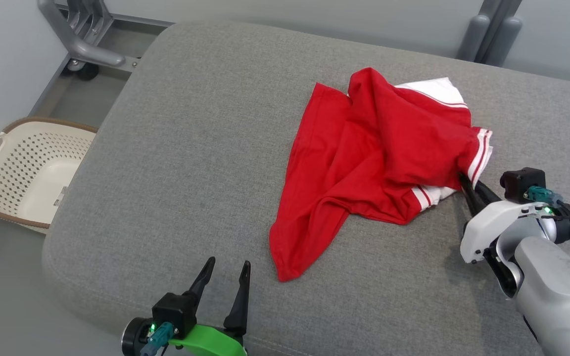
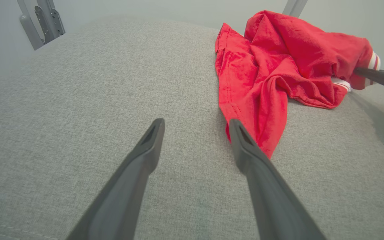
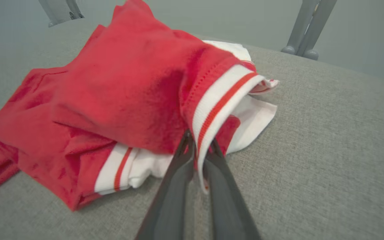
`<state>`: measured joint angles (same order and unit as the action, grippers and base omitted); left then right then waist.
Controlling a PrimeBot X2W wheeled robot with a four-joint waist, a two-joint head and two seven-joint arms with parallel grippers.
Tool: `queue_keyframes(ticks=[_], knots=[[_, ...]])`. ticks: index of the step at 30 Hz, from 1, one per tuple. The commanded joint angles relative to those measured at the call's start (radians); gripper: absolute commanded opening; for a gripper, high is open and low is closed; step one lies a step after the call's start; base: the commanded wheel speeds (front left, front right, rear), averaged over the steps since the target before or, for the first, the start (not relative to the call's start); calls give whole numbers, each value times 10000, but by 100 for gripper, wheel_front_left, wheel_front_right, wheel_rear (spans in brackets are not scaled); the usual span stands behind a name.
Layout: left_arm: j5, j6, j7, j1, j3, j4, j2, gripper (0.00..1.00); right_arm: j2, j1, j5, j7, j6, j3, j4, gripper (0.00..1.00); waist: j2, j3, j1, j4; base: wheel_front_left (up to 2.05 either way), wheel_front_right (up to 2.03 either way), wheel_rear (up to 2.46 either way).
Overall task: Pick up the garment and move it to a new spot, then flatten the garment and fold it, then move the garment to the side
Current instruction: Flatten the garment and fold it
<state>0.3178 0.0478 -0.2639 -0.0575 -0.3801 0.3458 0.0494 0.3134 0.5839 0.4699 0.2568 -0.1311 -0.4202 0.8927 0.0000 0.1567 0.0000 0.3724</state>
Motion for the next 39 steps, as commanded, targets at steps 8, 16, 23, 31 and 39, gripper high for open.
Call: queue_keyframes(ticks=[8,16,23,31,39], knots=[[-15,58,-3,78,146,84,30,100,244,-151,1527,80,6,-224,-3202,0,0,-421,0,-798,0,0,0],[187,123,-1,70,-170,270,31,100,713,678,1716,82,5,-480,-4967,0,0,-577,0,-716,0,0,0],[320,121,-1,6,-586,363,31,100,591,2019,854,-400,5,-871,-3157,27,0,-393,0,376,0,0,0],[432,-33,-3,-11,-911,349,30,100,-41,2993,411,-1067,6,-919,81,100,0,-145,0,1306,0,0,0],[427,-80,-1,39,-817,277,27,100,-448,3032,698,-244,8,-1147,1118,100,0,-65,0,880,0,0,0]])
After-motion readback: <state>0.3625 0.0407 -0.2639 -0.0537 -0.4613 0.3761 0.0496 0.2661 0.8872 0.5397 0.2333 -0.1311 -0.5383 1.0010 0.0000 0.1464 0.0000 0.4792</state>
